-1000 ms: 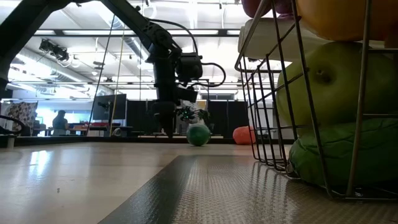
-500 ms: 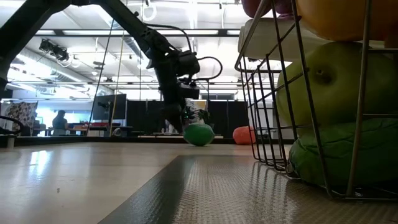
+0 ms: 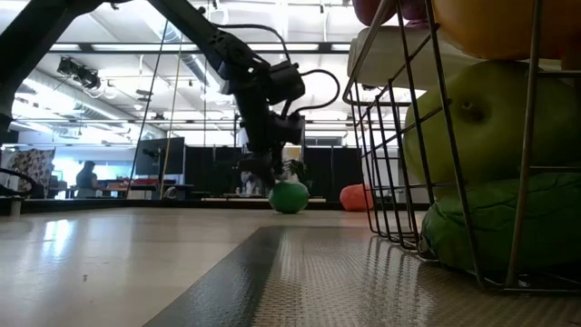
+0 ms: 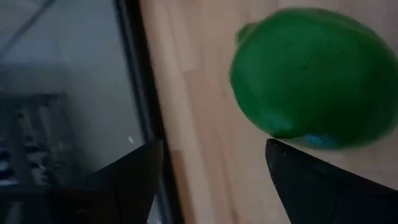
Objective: Build produce basket
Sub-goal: Put the lime into the wire basket
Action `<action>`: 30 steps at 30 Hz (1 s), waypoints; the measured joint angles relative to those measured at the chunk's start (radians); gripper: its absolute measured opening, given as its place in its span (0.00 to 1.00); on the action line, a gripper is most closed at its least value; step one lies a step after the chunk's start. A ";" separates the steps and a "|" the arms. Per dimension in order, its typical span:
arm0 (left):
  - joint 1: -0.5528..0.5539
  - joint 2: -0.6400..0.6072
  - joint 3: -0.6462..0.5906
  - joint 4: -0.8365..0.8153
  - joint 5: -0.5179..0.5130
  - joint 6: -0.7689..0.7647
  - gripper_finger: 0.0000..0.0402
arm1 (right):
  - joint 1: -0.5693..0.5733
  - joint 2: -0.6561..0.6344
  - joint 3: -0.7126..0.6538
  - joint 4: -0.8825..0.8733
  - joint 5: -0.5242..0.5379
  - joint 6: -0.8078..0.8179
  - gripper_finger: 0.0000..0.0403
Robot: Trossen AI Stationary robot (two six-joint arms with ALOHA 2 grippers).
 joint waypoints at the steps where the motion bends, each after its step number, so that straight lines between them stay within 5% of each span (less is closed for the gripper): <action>1: -0.004 0.000 0.000 -0.012 0.002 -0.023 0.72 | 0.000 0.000 0.000 0.000 0.000 0.000 0.98; 5: -0.015 -0.001 0.003 -0.064 0.020 -0.137 0.72 | 0.000 0.000 0.000 0.000 0.006 -0.001 0.98; 10: 0.019 -0.002 0.068 -0.219 0.219 -0.371 0.72 | 0.000 0.000 0.000 -0.001 0.022 -0.008 0.98; 16: 0.093 -0.002 0.096 -0.269 0.341 -0.571 0.72 | -0.007 0.000 0.000 0.000 0.047 -0.033 0.98; 26: 0.160 -0.002 0.093 -0.111 0.291 -0.316 0.72 | -0.010 0.000 0.000 0.008 0.021 -0.034 0.98; 30: 0.177 -0.002 0.094 -0.045 0.359 -0.714 0.71 | -0.010 0.000 0.000 0.010 0.003 -0.005 0.98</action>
